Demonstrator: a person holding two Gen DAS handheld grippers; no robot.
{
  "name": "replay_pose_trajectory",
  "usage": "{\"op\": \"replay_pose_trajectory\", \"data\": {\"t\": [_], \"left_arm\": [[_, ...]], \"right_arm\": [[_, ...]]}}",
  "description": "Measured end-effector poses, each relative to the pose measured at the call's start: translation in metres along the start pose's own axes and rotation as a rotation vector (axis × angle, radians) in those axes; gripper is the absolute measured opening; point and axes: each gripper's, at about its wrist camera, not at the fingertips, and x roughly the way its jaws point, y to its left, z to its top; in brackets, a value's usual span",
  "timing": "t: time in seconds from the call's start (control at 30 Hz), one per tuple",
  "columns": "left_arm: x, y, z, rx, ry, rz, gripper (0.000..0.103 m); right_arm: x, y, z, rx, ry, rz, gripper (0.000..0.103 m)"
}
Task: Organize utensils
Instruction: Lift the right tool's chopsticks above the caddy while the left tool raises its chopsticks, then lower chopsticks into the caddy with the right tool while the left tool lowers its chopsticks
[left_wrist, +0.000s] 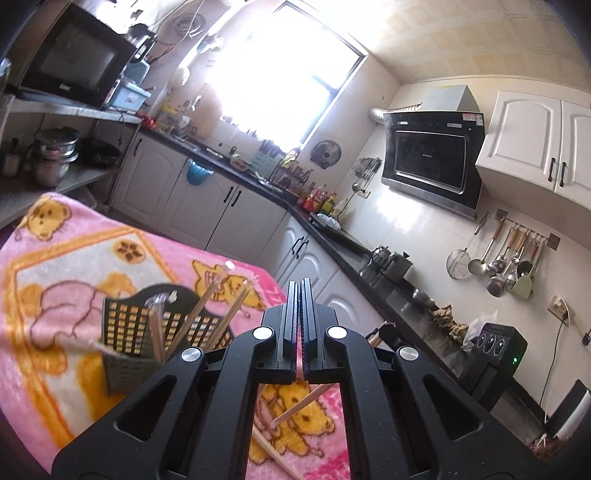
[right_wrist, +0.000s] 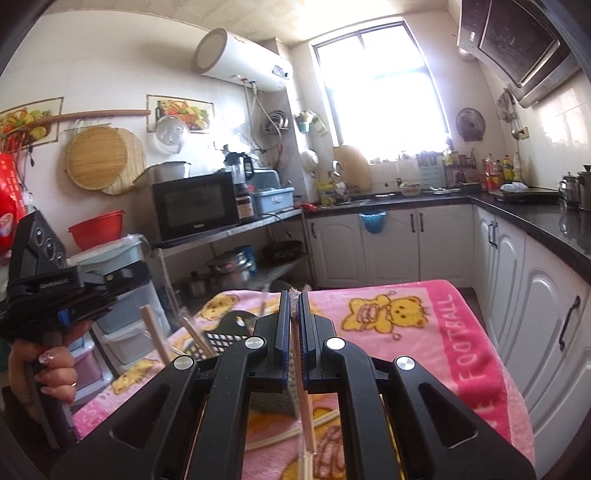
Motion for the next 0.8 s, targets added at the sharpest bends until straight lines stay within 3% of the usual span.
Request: {"op": "replay_pose_trajectory", "data": {"t": [0.8], "left_arm": [[0.01, -0.015, 0.07, 0.069, -0.14, -0.003, 0.0]], "right_arm": [[0.017, 0.05, 0.054, -0.082, -0.102, 0.138, 0.005]]}}
